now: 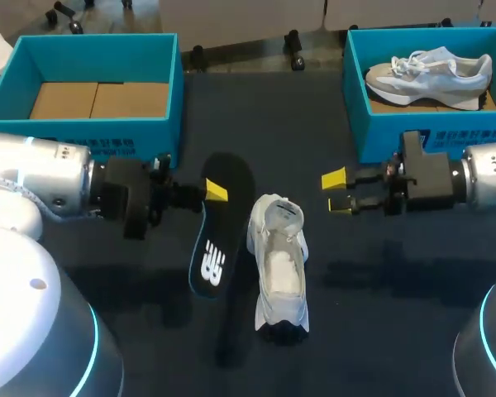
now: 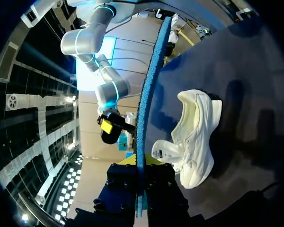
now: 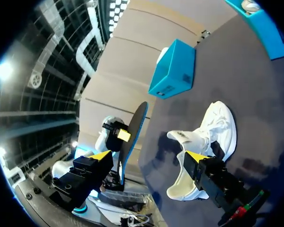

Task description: Take the shoe out of the shoebox, open the shoe tongue, remove and reinsert the insole, then place the shoe into the shoebox

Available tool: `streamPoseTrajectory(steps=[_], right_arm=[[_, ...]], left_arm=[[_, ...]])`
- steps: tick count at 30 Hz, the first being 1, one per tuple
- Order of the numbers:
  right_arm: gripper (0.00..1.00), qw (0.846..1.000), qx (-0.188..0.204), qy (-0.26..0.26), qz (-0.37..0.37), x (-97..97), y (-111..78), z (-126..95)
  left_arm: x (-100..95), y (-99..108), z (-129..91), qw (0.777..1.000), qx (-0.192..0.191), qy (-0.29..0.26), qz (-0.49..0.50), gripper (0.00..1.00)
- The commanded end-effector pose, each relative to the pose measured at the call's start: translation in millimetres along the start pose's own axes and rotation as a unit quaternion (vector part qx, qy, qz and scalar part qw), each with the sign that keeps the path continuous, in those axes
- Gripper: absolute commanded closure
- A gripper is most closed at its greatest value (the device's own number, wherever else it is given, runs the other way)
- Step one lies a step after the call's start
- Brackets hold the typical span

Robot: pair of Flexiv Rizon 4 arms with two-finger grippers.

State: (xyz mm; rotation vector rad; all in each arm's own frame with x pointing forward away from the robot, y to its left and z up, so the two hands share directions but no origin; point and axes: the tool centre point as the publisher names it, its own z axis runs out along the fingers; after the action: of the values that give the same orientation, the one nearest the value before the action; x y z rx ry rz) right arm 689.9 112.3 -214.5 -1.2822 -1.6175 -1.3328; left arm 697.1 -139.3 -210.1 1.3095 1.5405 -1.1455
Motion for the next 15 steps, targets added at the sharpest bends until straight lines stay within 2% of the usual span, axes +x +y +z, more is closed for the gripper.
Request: streamPoseTrajectory(steps=[1, 4, 7, 9, 12, 15], right_arm=[[0.00, 0.993, 0.108, -0.047, -0.021, 3.3, 1.4, -5], [0.00, 0.984, 0.166, -0.060, -0.026, -0.2, -4.9, -16], [0.00, 0.976, 0.198, -0.076, -0.047, -0.9, -9.2, -28], [0.00, 0.966, 0.236, -0.099, -0.039, -2.6, -12.7, -36], [0.00, 0.953, 0.277, -0.106, -0.058, -5.1, -18.0, -49], [0.00, 0.935, 0.317, -0.128, -0.098, -6.4, -24.6, -62]], left_arm=[[2.6, -14, 0, 0.999, 0.012, 0.022, -0.021, 1.00], [6.5, -27, -3, 0.998, 0.024, 0.038, -0.046, 1.00], [10.1, -39, -9, 0.996, 0.033, 0.050, -0.066, 1.00], [13.7, -47, -14, 0.995, 0.038, 0.056, -0.079, 1.00], [22.5, -60, -18, 0.992, 0.036, 0.067, -0.096, 1.00], [29.0, -71, -18, 0.990, 0.039, 0.068, -0.118, 1.00]])
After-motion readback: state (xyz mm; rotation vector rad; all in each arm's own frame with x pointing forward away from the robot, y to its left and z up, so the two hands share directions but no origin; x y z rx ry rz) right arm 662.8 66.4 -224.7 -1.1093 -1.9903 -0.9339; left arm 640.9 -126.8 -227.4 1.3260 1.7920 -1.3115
